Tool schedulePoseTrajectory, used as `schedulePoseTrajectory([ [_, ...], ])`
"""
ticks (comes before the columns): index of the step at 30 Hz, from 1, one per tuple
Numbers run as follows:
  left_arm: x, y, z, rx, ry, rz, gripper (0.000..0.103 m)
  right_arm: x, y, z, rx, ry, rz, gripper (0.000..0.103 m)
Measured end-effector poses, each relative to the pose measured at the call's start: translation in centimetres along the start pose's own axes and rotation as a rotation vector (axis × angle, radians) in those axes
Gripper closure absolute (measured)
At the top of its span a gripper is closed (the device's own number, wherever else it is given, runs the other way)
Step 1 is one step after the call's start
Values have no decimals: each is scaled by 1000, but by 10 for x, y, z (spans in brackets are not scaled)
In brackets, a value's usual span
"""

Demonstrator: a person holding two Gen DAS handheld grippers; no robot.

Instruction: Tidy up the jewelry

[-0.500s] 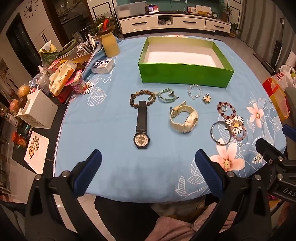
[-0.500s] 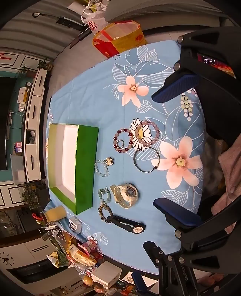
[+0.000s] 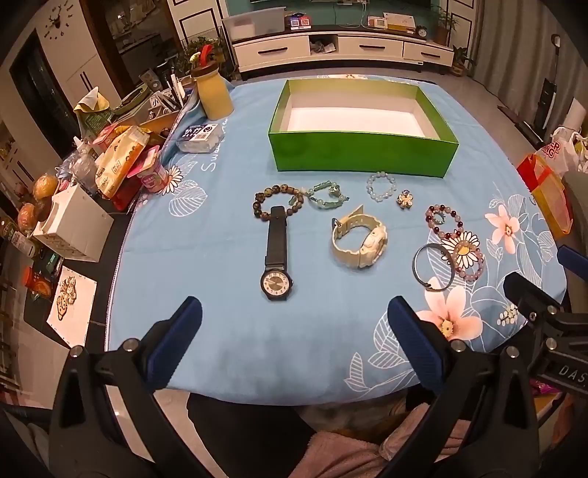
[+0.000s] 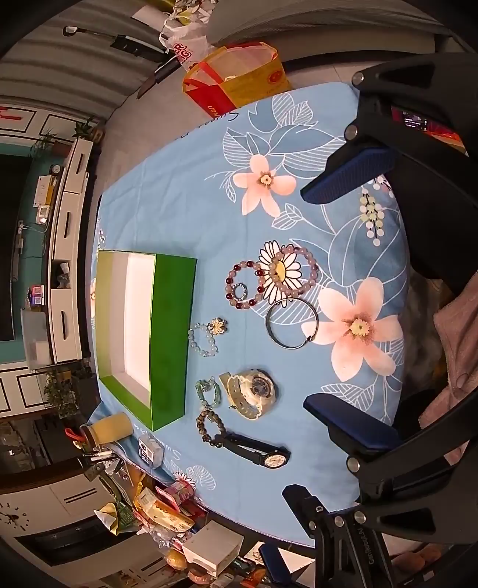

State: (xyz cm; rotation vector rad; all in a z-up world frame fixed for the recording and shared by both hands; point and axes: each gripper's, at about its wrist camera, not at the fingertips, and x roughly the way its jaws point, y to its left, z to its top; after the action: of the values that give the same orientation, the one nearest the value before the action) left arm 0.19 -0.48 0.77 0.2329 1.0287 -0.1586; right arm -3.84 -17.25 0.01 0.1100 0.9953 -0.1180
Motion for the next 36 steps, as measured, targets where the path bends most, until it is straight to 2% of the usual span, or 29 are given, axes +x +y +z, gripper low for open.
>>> schedulePoseTrajectory([
  [36, -3, 0, -3, -2, -17, 4, 2, -2, 1, 1, 5, 0, -4, 1],
])
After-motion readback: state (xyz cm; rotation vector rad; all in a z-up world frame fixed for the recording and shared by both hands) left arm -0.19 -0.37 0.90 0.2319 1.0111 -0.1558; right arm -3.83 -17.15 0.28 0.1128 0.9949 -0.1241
